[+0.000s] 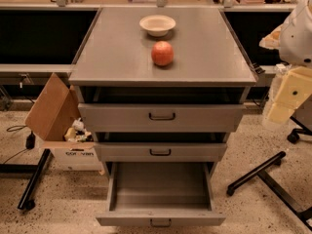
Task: Close bottom drawer
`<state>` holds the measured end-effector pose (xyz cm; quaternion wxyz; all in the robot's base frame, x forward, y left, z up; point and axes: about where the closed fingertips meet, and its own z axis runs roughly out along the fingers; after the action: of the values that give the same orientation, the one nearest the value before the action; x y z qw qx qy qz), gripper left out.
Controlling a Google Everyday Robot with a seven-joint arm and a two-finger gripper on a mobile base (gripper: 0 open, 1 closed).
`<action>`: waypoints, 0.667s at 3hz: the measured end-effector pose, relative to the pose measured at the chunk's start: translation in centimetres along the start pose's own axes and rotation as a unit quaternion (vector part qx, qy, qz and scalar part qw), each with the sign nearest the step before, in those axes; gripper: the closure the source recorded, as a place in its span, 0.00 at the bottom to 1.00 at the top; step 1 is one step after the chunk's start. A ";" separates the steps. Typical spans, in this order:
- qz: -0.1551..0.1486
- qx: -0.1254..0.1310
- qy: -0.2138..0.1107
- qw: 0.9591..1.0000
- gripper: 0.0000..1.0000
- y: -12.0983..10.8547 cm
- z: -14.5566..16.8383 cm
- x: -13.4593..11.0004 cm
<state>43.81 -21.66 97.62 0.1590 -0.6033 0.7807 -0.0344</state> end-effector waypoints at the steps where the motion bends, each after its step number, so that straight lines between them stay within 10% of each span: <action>1: 0.000 0.000 0.000 1.000 0.00 0.0 0.0 0.0; 2: -0.005 -0.019 -0.011 1.000 0.00 0.3 2.3 0.1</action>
Offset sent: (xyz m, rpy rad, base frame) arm 0.0050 -0.0002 -0.0291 0.0275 0.0590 0.0156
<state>44.16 -21.37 95.36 0.1561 -0.6106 0.7763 -0.0137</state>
